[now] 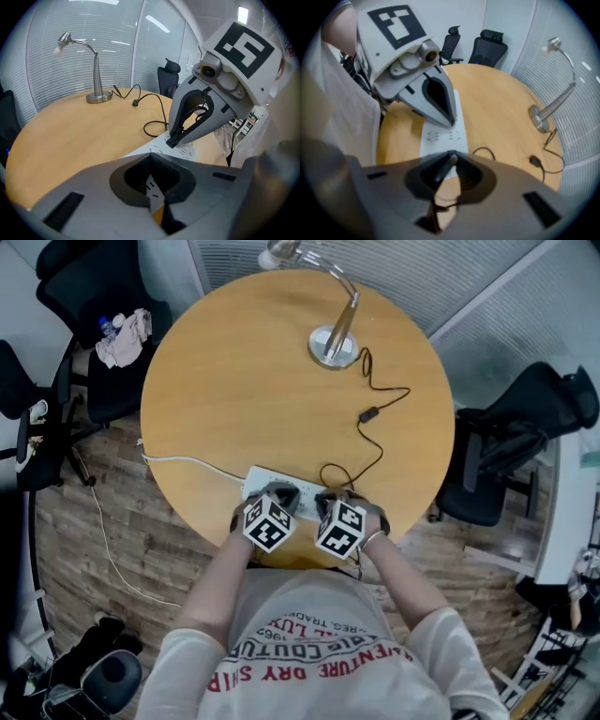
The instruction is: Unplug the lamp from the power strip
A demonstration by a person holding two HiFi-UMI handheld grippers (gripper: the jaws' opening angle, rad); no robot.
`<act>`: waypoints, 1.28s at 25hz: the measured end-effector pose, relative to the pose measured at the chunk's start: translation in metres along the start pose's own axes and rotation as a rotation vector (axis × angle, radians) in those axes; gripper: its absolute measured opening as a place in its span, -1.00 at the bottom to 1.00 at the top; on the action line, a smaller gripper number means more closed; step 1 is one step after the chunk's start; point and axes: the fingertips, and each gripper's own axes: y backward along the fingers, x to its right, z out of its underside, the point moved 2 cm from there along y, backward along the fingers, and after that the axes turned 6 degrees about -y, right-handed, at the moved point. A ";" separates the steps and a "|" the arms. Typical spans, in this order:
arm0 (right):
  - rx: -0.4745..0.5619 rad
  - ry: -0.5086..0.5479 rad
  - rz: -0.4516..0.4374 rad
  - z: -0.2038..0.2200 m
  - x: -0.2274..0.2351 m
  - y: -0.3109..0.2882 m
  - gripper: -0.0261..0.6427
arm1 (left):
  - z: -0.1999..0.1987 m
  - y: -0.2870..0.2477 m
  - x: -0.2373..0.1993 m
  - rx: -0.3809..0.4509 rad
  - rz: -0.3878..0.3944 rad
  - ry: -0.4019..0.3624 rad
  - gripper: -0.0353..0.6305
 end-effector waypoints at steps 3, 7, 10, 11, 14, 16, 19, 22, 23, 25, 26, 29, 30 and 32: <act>-0.019 -0.001 -0.002 0.000 -0.001 0.001 -0.71 | 0.000 0.000 0.000 0.001 -0.003 0.004 -0.82; 0.002 -0.008 -0.007 -0.005 -0.003 0.011 -0.72 | -0.001 -0.001 0.001 -0.003 -0.006 0.004 -0.82; 0.101 -0.049 0.002 -0.029 0.012 0.053 -0.72 | -0.001 -0.001 0.000 0.005 -0.024 -0.031 -0.82; 0.096 -0.031 0.012 -0.033 0.019 0.063 -0.72 | 0.000 -0.001 0.000 0.011 -0.033 -0.043 -0.82; 0.063 0.009 0.031 -0.030 0.027 0.072 -0.72 | 0.002 -0.001 0.000 0.015 -0.042 -0.042 -0.82; 0.073 -0.016 0.027 -0.024 0.026 0.072 -0.71 | 0.002 -0.001 0.000 0.010 -0.036 -0.034 -0.82; 0.119 -0.076 0.015 -0.019 0.021 0.075 -0.71 | 0.001 -0.002 -0.001 0.006 -0.027 -0.028 -0.82; 0.164 -0.121 0.015 -0.016 0.016 0.079 -0.71 | 0.003 -0.001 -0.002 0.006 -0.017 -0.014 -0.81; 0.180 -0.135 0.019 -0.015 0.015 0.081 -0.71 | 0.003 0.000 -0.002 0.007 -0.018 -0.012 -0.82; 0.223 -0.170 0.035 -0.015 0.016 0.087 -0.71 | 0.004 0.001 -0.002 0.010 -0.026 -0.010 -0.82; 0.249 -0.190 0.047 -0.016 0.017 0.091 -0.71 | 0.005 0.001 -0.002 0.008 -0.030 -0.007 -0.81; 0.342 -0.235 0.100 -0.019 0.024 0.105 -0.71 | 0.006 0.008 -0.001 -0.006 -0.038 -0.008 -0.82; 0.377 -0.248 0.119 -0.020 0.027 0.111 -0.71 | 0.005 0.013 -0.001 0.003 -0.047 -0.013 -0.82; 0.446 -0.277 0.149 -0.023 0.031 0.123 -0.71 | -0.006 0.027 -0.002 0.064 -0.079 -0.006 -0.82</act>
